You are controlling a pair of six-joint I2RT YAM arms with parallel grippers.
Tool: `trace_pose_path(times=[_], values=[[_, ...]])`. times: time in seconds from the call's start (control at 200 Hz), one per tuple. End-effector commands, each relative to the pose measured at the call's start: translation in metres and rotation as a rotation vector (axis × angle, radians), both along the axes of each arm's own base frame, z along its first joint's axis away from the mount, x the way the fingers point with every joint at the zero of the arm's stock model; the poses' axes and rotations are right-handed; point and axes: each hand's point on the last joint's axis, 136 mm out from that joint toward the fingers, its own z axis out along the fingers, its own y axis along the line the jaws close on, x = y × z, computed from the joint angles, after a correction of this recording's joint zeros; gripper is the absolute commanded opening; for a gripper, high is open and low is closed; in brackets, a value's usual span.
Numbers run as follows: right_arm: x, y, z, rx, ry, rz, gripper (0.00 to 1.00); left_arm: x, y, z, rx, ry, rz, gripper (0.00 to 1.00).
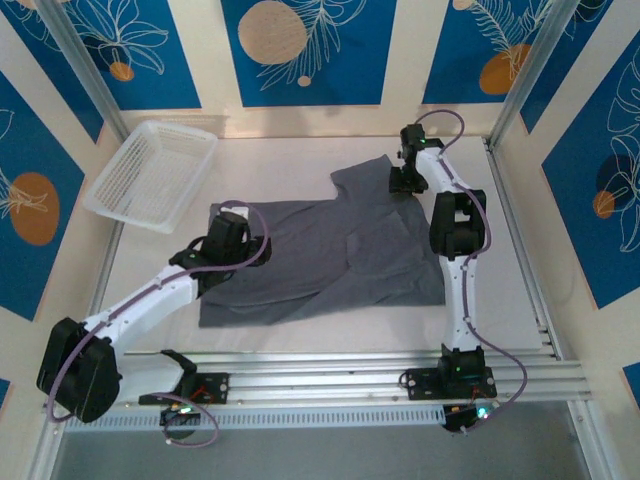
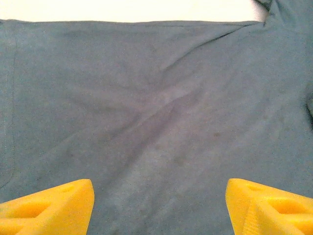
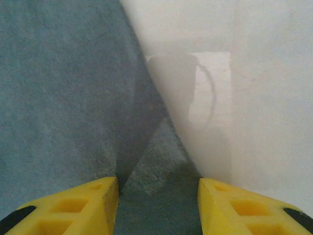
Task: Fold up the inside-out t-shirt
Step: Move the T-shirt to the center of the table.
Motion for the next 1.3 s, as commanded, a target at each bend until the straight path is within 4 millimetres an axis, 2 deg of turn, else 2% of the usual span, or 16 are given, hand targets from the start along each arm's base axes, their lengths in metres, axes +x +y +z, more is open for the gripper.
trace_pose_path(times=[0.0, 0.13, 0.205, 0.34, 0.505, 0.585, 0.665, 0.74, 0.83, 0.89, 1.055, 1.17, 1.295], values=[[-0.009, 0.003, -0.011, 0.055, 0.062, 0.031, 0.46, 0.008, 0.000, 0.003, 0.004, -0.010, -0.001, 0.72], [-0.008, 0.004, -0.016, 0.046, 0.066, 0.052, 0.46, 0.009, -0.004, 0.003, -0.011, -0.015, -0.012, 0.72], [-0.005, -0.001, -0.014, -0.001, 0.062, 0.045, 0.47, 0.011, -0.005, 0.002, -0.013, -0.007, -0.015, 0.72], [-0.003, -0.013, -0.007, -0.099, 0.037, 0.016, 0.58, 0.012, -0.009, 0.002, -0.027, -0.002, -0.024, 0.72], [-0.004, -0.007, -0.013, -0.078, 0.049, 0.042, 0.58, 0.013, -0.010, 0.000, -0.025, 0.004, -0.025, 0.71], [-0.007, -0.006, -0.022, -0.065, 0.073, 0.039, 0.53, 0.013, -0.011, 0.000, -0.028, 0.008, -0.028, 0.71], [-0.010, -0.005, -0.025, -0.048, 0.088, 0.031, 0.42, 0.012, -0.009, -0.001, -0.024, 0.010, -0.021, 0.71], [-0.009, -0.006, -0.019, -0.043, 0.078, 0.030, 0.30, 0.013, -0.004, -0.002, -0.015, 0.015, 0.019, 0.71], [-0.003, -0.008, -0.001, -0.042, 0.032, 0.032, 0.09, 0.018, 0.008, -0.002, 0.004, 0.036, 0.101, 0.70], [0.000, -0.012, 0.017, -0.041, -0.009, 0.021, 0.02, 0.025, 0.015, 0.000, 0.026, 0.054, 0.140, 0.70], [-0.003, -0.020, 0.055, -0.043, -0.120, 0.005, 0.00, 0.062, 0.029, 0.010, 0.143, 0.062, 0.239, 0.67], [-0.012, -0.026, 0.058, -0.038, -0.132, -0.015, 0.00, 0.096, 0.042, 0.004, 0.197, 0.086, 0.336, 0.65], [-0.021, -0.043, 0.051, -0.064, -0.110, -0.058, 0.00, 0.134, 0.055, -0.009, 0.252, 0.111, 0.416, 0.63]])
